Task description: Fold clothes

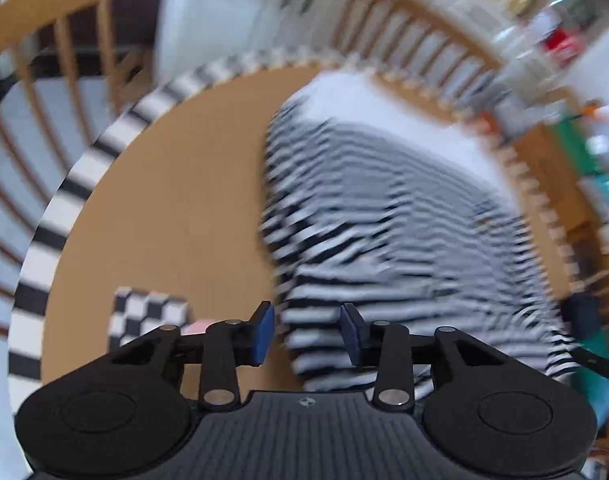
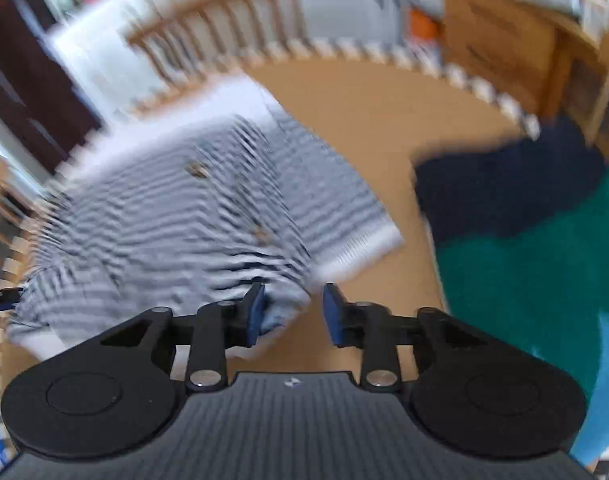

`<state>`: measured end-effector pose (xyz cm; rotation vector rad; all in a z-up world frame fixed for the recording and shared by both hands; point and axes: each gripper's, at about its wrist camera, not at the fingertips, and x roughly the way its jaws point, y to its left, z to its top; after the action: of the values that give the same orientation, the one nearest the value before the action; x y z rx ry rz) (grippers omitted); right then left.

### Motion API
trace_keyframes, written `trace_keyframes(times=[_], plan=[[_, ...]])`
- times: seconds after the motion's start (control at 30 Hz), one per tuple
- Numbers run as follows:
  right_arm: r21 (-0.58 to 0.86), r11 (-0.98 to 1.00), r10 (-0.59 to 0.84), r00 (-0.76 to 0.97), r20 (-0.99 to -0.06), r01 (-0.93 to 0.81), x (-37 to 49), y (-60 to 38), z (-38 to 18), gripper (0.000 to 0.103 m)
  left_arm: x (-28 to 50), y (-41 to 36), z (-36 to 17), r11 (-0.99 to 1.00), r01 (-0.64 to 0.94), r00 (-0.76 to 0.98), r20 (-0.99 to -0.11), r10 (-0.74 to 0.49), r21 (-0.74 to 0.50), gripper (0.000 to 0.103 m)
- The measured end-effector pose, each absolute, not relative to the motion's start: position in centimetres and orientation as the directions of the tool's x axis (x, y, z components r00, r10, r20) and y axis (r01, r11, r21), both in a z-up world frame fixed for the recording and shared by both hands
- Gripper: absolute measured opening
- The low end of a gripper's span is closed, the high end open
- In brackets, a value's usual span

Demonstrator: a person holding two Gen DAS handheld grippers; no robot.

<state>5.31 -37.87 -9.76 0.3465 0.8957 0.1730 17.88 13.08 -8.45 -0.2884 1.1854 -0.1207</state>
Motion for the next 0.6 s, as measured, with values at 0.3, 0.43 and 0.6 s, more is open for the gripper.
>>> trace_keyframes(times=[0.3,0.43,0.6], plan=[[0.287,0.955,0.269,0.617,-0.740,-0.073,4.2,-39.1,-14.3,0.039,9.4,18.3,-8.4,0.851,-0.057,0.614,-0.690,-0.382,-0.522,0.072],[0.111,0.961,0.244,0.582,-0.775,-0.255,4.8,-36.5,-15.8,0.038,9.0,16.0,-10.7,0.889,0.087,0.566,-0.712,-0.415,-0.449,0.072],[0.051,0.907,0.302,0.561,-0.771,-0.419,6.1,-34.6,-16.6,0.037,9.4,11.3,-11.8,0.918,0.310,0.578,-0.718,-0.387,-0.245,0.071]])
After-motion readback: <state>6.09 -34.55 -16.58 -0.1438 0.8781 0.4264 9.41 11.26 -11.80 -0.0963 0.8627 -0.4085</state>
